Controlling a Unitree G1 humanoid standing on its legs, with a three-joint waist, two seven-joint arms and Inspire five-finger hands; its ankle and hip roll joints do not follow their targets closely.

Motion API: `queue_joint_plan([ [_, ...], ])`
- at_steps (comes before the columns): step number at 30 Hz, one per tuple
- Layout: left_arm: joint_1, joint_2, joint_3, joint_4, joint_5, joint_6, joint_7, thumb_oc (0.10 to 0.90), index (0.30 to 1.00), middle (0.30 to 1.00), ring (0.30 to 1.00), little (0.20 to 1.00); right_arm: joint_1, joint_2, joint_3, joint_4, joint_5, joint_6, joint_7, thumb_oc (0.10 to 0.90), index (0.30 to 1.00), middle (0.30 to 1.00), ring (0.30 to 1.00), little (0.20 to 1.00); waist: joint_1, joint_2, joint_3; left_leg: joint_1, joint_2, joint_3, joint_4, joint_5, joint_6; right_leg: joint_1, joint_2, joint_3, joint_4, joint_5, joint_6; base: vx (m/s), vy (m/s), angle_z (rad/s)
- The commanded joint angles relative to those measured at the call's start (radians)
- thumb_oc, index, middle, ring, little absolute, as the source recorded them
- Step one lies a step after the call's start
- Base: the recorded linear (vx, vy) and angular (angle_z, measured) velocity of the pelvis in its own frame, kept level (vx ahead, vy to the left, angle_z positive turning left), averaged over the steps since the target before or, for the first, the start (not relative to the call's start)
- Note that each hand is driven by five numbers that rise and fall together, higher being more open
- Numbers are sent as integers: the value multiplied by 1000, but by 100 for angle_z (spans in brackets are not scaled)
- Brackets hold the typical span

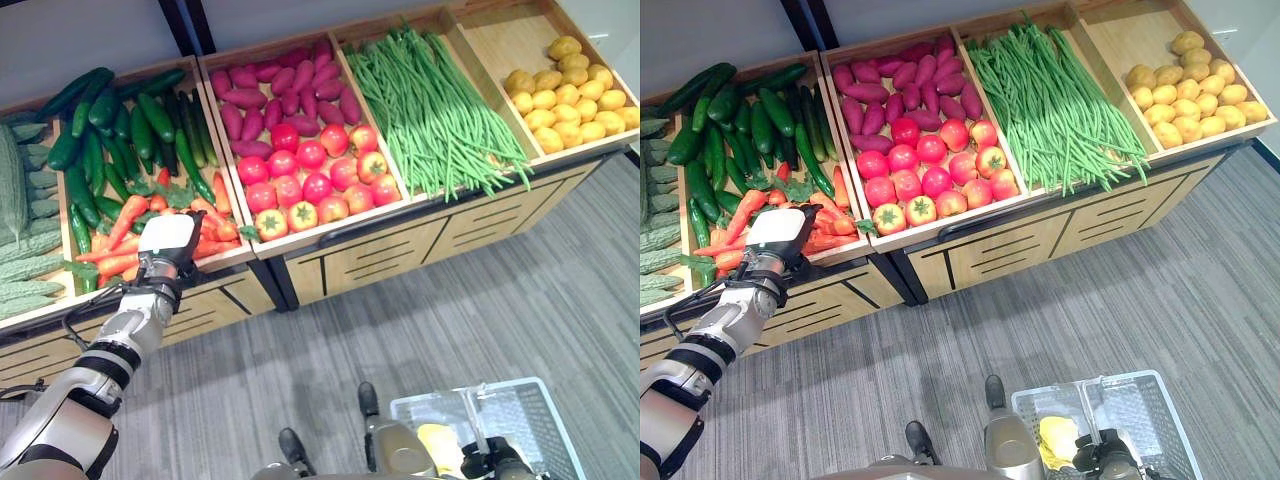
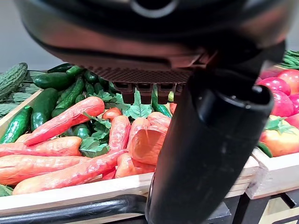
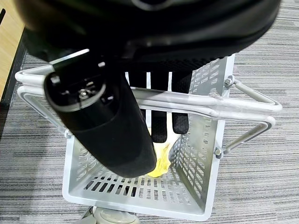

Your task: Get the vegetables into the basket

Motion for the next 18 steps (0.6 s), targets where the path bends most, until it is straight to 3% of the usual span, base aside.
queue_joint_plan([
  [1,-75,56,141,-24,17,10,62,645,643,643,643,643,18,10,61,31,-31,9,-18,400,300,300,300,300,1,-80,-47,43,-6,-34,0,-30,-38,45,-88,30,-83,103,123,0,0,0],
  [3,-76,59,142,-21,14,10,63,400,300,300,300,300,19,10,61,32,-31,10,-18,400,300,300,300,300,2,-80,-46,43,-5,-35,0,-29,-38,46,-88,30,-84,103,122,0,0,0],
  [18,-68,52,143,-25,8,10,60,400,300,300,300,300,19,9,54,43,-30,16,-18,400,300,300,300,300,4,-79,-47,44,-7,-39,0,-31,-38,50,-87,27,-86,101,123,0,0,0],
])
